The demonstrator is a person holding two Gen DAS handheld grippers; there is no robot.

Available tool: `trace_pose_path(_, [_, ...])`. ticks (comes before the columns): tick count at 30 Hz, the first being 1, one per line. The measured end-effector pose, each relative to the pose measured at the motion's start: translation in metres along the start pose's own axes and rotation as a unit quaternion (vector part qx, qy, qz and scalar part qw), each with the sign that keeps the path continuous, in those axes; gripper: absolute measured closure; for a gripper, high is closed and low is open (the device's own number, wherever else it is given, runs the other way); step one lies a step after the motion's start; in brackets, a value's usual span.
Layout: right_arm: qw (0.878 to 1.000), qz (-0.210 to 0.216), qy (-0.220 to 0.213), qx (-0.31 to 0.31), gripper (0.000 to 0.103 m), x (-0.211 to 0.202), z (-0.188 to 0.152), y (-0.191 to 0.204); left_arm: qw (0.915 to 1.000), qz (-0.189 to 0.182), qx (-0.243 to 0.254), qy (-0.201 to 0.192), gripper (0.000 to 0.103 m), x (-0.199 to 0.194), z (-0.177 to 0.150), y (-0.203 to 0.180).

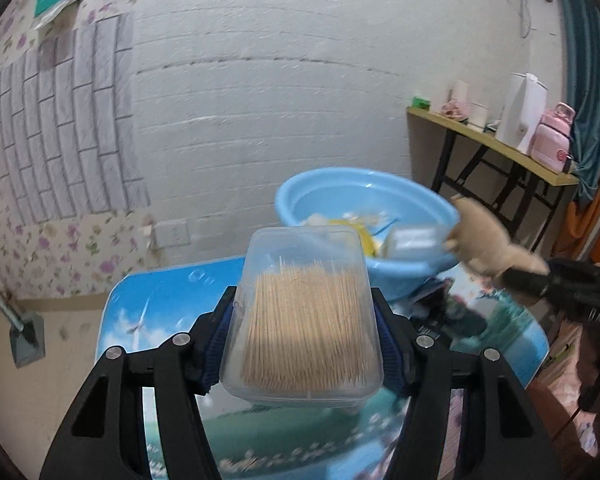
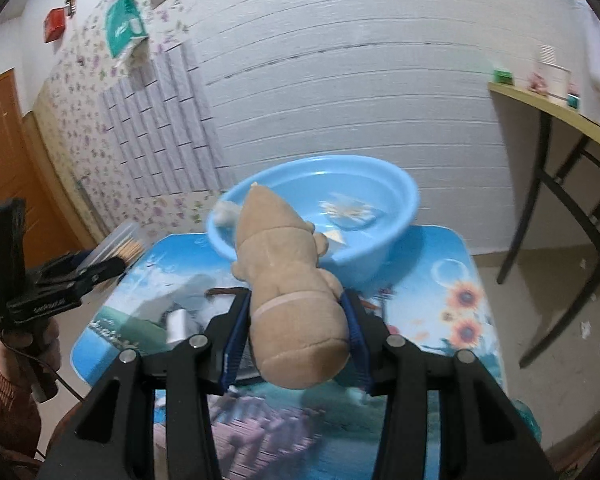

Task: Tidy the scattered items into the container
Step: 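Carry both items over the blue basin and open both grippers to release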

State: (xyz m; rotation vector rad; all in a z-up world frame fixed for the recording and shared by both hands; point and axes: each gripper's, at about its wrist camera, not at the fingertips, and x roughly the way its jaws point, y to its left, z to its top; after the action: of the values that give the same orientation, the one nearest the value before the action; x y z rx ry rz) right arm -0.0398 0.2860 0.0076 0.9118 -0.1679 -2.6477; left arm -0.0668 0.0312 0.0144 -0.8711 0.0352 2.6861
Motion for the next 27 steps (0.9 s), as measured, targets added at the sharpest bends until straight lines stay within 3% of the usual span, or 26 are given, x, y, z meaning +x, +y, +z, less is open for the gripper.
trace_pose_path(10, [1.000, 0.018, -0.006, -0.015, 0.059, 0.021, 0.018, 0.003, 0.9991, -0.025, 0.033, 0.003, 0.041, 0.023, 0.031, -0.033])
trace_pose_path(18, [1.000, 0.009, -0.025, 0.008, 0.059, 0.040, 0.044, -0.023, 0.9965, -0.041, 0.071, 0.016, 0.041, 0.061, 0.051, -0.065])
trace_pose_path(27, [0.999, -0.001, -0.010, 0.037, 0.059, 0.067, 0.046, -0.051, 0.9945, -0.046, 0.084, 0.044, 0.041, 0.105, 0.055, -0.079])
